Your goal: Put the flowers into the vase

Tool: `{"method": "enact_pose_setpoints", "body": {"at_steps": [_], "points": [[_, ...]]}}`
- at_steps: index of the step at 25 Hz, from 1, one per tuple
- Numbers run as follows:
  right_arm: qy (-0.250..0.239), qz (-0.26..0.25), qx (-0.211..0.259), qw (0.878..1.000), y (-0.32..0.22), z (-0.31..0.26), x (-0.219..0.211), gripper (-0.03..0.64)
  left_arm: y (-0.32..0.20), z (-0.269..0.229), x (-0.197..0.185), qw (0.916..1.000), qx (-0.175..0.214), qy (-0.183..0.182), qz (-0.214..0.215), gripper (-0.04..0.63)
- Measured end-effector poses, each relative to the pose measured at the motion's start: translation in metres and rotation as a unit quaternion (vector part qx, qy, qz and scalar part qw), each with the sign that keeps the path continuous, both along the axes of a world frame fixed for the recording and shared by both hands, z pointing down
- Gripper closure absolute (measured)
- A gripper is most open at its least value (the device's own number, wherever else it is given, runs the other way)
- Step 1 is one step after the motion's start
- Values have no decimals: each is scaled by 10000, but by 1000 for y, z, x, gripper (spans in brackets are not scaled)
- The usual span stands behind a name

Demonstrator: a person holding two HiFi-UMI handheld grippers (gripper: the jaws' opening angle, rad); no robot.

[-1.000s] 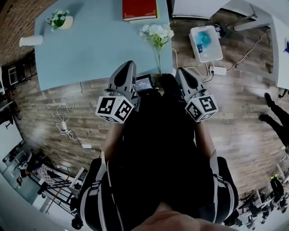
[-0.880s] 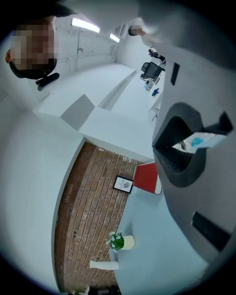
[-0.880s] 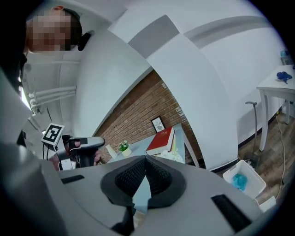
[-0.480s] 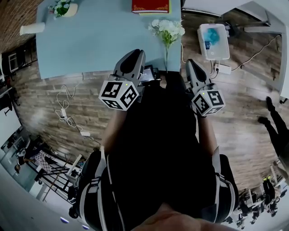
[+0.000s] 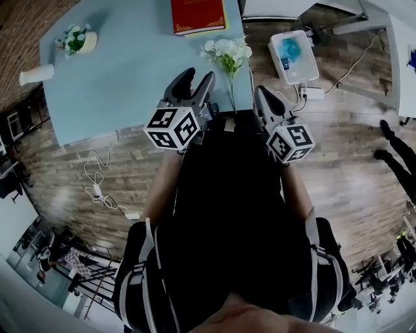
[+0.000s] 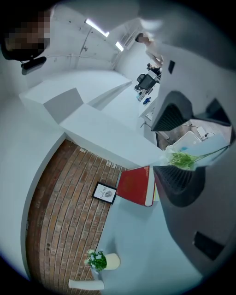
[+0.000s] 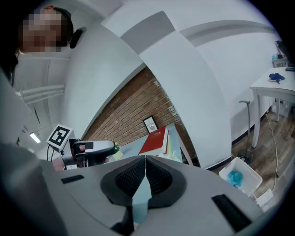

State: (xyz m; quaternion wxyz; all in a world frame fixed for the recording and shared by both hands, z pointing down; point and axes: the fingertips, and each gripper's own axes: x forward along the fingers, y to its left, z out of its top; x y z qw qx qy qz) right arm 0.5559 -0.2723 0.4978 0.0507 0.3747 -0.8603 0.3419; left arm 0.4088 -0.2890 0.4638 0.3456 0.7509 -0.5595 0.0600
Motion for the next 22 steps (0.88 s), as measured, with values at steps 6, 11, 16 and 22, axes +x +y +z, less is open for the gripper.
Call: {"method": "enact_pose_setpoints", "body": {"at_steps": [6, 11, 16, 22], "points": [[13, 115, -79, 9999, -6, 6, 5, 600, -14, 32, 34, 9977, -469, -261, 409, 299], [-17, 179, -177, 9997, -9, 13, 8, 600, -25, 83, 50, 9900, -1199, -513, 532, 268], [-19, 255, -241, 9994, -10, 19, 18, 600, -41, 119, 63, 9810, -1538, -965, 684, 255], [-31, 347, -359, 9987, -7, 28, 32, 600, -45, 162, 73, 9666, -2081, -1215, 876, 233]]}}
